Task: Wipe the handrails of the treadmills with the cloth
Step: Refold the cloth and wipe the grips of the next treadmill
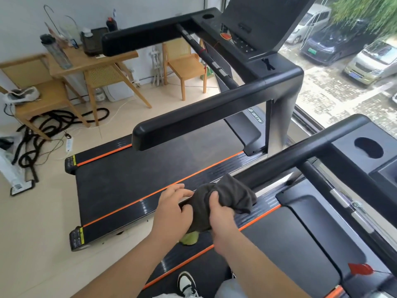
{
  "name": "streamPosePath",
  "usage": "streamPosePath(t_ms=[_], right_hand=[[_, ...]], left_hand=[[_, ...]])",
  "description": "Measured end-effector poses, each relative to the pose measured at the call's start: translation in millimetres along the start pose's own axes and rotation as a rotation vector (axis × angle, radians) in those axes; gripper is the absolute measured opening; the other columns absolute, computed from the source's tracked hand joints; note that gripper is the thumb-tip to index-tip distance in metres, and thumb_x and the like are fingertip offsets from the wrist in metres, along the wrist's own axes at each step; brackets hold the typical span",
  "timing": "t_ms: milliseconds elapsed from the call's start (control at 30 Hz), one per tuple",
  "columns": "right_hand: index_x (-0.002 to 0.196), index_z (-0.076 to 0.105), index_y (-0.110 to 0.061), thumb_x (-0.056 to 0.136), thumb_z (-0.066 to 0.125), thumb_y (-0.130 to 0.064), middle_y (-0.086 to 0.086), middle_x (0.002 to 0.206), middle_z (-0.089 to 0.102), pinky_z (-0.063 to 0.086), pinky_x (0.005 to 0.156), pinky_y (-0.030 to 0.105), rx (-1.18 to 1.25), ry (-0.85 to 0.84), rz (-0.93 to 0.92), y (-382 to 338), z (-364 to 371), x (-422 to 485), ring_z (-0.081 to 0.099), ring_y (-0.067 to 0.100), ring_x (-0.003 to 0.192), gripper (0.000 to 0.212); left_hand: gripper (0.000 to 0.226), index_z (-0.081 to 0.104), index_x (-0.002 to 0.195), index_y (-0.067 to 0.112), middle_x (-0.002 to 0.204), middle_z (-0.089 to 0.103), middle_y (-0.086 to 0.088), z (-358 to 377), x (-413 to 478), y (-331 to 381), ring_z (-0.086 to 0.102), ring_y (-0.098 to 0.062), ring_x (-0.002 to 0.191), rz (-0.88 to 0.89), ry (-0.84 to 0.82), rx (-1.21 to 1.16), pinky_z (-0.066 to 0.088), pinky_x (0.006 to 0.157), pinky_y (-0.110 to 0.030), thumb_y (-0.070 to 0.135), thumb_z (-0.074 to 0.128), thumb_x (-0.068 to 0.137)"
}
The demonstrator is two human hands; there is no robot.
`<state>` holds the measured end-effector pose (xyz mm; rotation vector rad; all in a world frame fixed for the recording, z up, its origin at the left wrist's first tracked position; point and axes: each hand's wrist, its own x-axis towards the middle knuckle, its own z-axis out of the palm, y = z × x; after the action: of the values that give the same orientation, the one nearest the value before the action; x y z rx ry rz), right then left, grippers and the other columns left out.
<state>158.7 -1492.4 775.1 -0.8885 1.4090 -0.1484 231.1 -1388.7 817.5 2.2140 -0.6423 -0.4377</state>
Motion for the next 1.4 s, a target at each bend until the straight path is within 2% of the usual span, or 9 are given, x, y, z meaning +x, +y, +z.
streamPosePath(t_ms=[133, 333, 467, 633, 833, 933, 1033, 1133, 1400], right_hand=[[0.161, 0.014, -0.01, 0.082, 0.056, -0.08, 0.005, 0.163, 0.033, 0.041, 0.111, 0.043, 0.068, 0.115, -0.044, -44.5, -32.3, 13.5, 0.045, 0.031, 0.14, 0.113], [0.161, -0.018, -0.011, 0.096, 0.054, -0.061, 0.008, 0.17, -0.007, 0.03, 0.119, 0.052, -0.139, 0.186, -0.122, -2.9, 20.7, -25.3, 0.027, 0.04, 0.149, 0.109], [0.159, -0.022, -0.011, 0.094, 0.061, -0.058, 0.009, 0.167, -0.005, 0.03, 0.119, 0.049, -0.171, 0.097, -0.116, 32.9, 49.6, -49.0, 0.028, 0.036, 0.148, 0.115], [0.161, -0.014, -0.01, 0.09, 0.072, -0.051, 0.003, 0.168, -0.004, 0.03, 0.118, 0.04, -0.121, 0.045, -0.092, 11.5, 24.1, -39.2, 0.025, 0.028, 0.15, 0.118], [0.162, -0.006, -0.003, 0.093, 0.065, -0.058, 0.012, 0.169, 0.003, 0.031, 0.119, 0.044, -0.136, 0.283, -0.177, -76.3, -43.2, 26.6, 0.031, 0.034, 0.148, 0.113], [0.162, -0.004, -0.002, 0.099, 0.061, -0.048, 0.019, 0.167, -0.002, 0.024, 0.121, 0.047, -0.38, 0.384, -0.513, -81.5, -62.1, 35.2, 0.019, 0.043, 0.15, 0.101], [0.156, 0.033, 0.003, 0.102, 0.053, -0.043, 0.034, 0.161, 0.02, 0.024, 0.117, 0.067, -0.767, 0.491, -0.845, -51.4, -56.1, 34.2, 0.025, 0.064, 0.14, 0.074], [0.153, 0.042, -0.004, 0.102, 0.042, -0.051, 0.028, 0.163, 0.026, 0.017, 0.12, 0.067, -1.046, 0.372, -1.047, -23.9, -71.1, 37.0, 0.019, 0.062, 0.146, 0.07], [0.135, 0.061, -0.027, 0.096, 0.038, -0.063, 0.004, 0.147, 0.054, 0.022, 0.12, 0.06, -1.352, 0.235, -1.135, -135.6, -156.8, 99.7, 0.035, 0.04, 0.145, 0.058]], left_hand=[[0.03, 0.071, 0.115, 0.025, 0.135, 0.052, 0.017, 3.4, 0.7, 5.3, 0.042, -0.001, 0.13, 0.082, -0.05, 0.048, 0.021, 0.099, 0.002, 0.007, 0.06, 0.094], [0.031, 0.07, 0.114, 0.023, 0.126, 0.056, 0.017, -12.7, -0.8, -24.6, 0.049, -0.002, 0.124, -0.064, 0.02, 0.012, 0.037, 0.106, -0.018, 0.003, 0.054, 0.097], [0.038, 0.065, 0.108, 0.025, 0.115, 0.058, 0.015, -28.8, 1.3, -30.5, 0.053, -0.002, 0.113, -0.161, 0.131, -0.06, 0.034, 0.09, -0.002, -0.006, 0.049, 0.093], [0.035, 0.068, 0.112, 0.019, 0.117, 0.056, 0.015, -18.0, 9.2, -18.6, 0.051, -0.001, 0.113, -0.12, 0.091, -0.049, 0.032, 0.09, 0.002, -0.005, 0.05, 0.093], [0.036, 0.064, 0.124, 0.025, 0.14, 0.052, 0.014, 8.5, 10.1, 8.0, 0.043, -0.004, 0.135, 0.038, -0.02, -0.039, 0.036, 0.115, -0.026, 0.003, 0.053, 0.097], [0.039, 0.062, 0.129, 0.026, 0.146, 0.047, 0.015, 18.2, 12.6, 23.7, 0.04, -0.002, 0.138, 0.089, -0.054, -0.03, 0.031, 0.112, -0.02, 0.005, 0.053, 0.097], [0.042, 0.061, 0.132, 0.026, 0.149, 0.044, 0.015, 29.6, 18.7, 39.9, 0.038, -0.003, 0.14, 0.129, -0.061, -0.022, 0.03, 0.112, -0.02, 0.005, 0.055, 0.096], [0.044, 0.059, 0.133, 0.028, 0.15, 0.042, 0.015, 43.6, 29.9, 54.6, 0.036, -0.003, 0.141, 0.133, -0.062, -0.025, 0.037, 0.114, -0.027, 0.005, 0.056, 0.096], [0.045, 0.062, 0.131, 0.021, 0.149, 0.046, 0.007, 94.6, 56.8, 108.0, 0.04, -0.01, 0.14, 0.162, -0.048, -0.046, 0.035, 0.118, -0.032, 0.001, 0.056, 0.091]])
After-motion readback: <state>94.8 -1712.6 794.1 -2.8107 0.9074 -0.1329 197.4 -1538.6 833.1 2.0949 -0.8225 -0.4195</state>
